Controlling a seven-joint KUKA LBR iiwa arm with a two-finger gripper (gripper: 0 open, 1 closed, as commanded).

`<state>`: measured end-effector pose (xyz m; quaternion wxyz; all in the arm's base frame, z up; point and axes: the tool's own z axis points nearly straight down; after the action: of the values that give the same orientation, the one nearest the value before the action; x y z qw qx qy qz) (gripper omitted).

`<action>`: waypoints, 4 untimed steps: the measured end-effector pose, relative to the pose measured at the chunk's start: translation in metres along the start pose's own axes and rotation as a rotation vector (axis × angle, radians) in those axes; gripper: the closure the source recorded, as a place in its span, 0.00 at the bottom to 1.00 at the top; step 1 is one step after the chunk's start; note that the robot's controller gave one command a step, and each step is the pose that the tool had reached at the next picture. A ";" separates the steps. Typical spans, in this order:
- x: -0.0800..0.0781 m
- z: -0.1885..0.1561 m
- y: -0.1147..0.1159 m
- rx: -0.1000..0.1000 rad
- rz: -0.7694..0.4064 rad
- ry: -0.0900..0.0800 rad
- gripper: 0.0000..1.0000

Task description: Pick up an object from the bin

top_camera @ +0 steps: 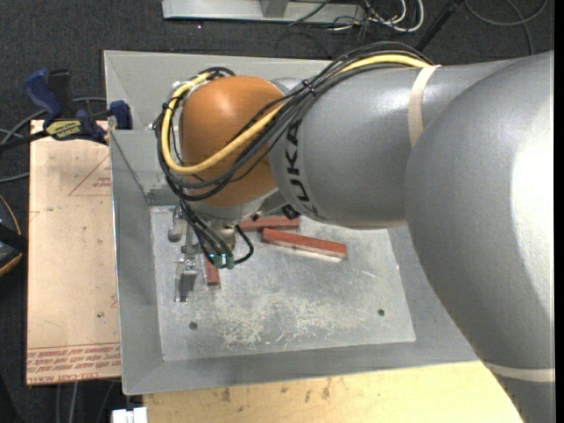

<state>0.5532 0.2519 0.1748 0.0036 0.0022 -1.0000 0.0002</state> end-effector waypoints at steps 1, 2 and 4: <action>-0.002 -0.005 -0.001 -0.002 0.004 -0.007 0.00; -0.025 0.038 -0.029 -0.006 0.022 -0.016 0.00; -0.021 0.094 -0.078 -0.012 -0.023 -0.019 0.00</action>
Offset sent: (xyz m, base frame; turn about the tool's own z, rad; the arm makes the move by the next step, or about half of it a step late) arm 0.0443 -0.0633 -0.0902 0.0455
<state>0.5738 0.1740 0.0810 -0.0060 0.0138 -0.9999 -0.0057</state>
